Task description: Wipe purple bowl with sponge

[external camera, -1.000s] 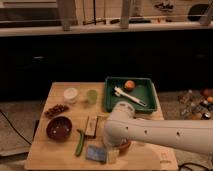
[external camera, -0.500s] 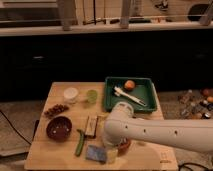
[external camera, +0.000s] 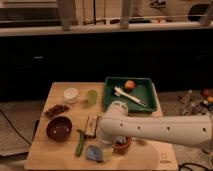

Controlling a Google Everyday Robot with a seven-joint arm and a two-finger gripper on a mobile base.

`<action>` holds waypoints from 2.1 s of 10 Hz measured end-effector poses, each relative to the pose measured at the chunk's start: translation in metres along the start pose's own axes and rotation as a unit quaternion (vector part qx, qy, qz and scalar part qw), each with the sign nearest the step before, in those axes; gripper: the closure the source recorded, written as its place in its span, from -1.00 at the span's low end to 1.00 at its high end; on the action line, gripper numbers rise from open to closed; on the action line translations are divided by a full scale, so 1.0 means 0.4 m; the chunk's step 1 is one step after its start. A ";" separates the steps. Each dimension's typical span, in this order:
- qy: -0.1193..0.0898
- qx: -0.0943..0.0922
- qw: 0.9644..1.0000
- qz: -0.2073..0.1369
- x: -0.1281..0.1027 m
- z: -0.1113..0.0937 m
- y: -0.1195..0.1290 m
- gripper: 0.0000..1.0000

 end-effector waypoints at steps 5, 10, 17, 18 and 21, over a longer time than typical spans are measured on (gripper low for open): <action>0.032 0.002 0.998 0.058 -0.020 0.052 0.008 -0.60; 0.027 0.003 0.994 0.105 -0.008 0.104 0.011 -0.60; -0.001 -0.008 0.993 0.118 -0.004 0.179 0.026 -0.60; -0.005 -0.009 0.993 0.118 -0.004 0.188 0.026 -0.57; -0.012 -0.007 0.993 0.113 -0.004 0.200 0.028 -0.07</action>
